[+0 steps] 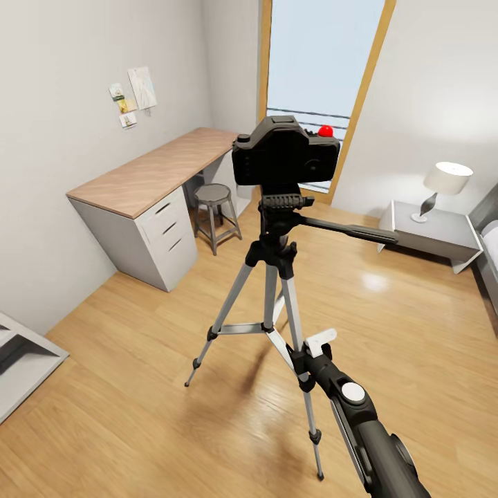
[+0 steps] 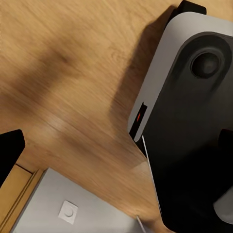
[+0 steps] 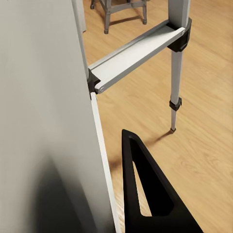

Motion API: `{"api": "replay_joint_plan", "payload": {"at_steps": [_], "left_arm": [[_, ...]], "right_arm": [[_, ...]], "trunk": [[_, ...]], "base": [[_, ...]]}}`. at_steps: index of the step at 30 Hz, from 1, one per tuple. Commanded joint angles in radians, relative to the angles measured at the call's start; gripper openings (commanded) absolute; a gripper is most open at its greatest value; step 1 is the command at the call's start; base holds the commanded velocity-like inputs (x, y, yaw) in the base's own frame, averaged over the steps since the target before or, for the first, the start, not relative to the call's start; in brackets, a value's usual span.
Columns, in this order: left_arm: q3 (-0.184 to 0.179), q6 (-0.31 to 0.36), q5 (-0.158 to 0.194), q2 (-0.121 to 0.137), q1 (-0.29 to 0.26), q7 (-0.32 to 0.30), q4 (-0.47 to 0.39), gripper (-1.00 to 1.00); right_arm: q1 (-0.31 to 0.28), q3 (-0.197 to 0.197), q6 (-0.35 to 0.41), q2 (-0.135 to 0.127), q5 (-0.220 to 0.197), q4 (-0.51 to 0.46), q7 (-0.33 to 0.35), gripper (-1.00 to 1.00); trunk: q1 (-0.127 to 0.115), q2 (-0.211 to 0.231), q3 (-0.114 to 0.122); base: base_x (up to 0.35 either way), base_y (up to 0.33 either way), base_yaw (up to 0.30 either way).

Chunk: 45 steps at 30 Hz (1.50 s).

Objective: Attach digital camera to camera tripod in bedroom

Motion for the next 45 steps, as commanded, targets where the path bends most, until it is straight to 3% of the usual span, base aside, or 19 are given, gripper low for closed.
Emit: {"api": "replay_joint_plan", "payload": {"at_steps": [1,16,17,45], "left_arm": [[-0.008,0.004,0.010,0.000,0.000,-0.004,0.000,1.00],[-0.008,0.004,0.011,0.003,0.001,-0.003,0.000,1.00],[-0.008,0.004,0.011,0.003,0.001,-0.003,0.000,1.00],[-0.008,0.004,0.011,0.005,0.001,-0.004,0.000,1.00]], "right_arm": [[0.000,-0.001,0.004,0.000,0.032,0.019,0.005,-1.00],[0.000,-0.001,0.004,-0.001,0.033,0.019,0.005,-1.00],[0.000,-0.001,0.005,-0.001,0.032,0.019,0.006,1.00],[0.000,-0.001,0.007,-0.007,0.034,0.005,0.006,1.00]], "trunk": [[0.000,-0.001,-0.001],[0.000,-0.001,-0.001],[0.000,-0.001,-0.001],[0.000,-0.001,-0.001]], "base": [[0.000,0.000,0.000],[0.000,0.000,0.000],[0.000,0.000,0.000],[0.000,0.000,0.000]]}}
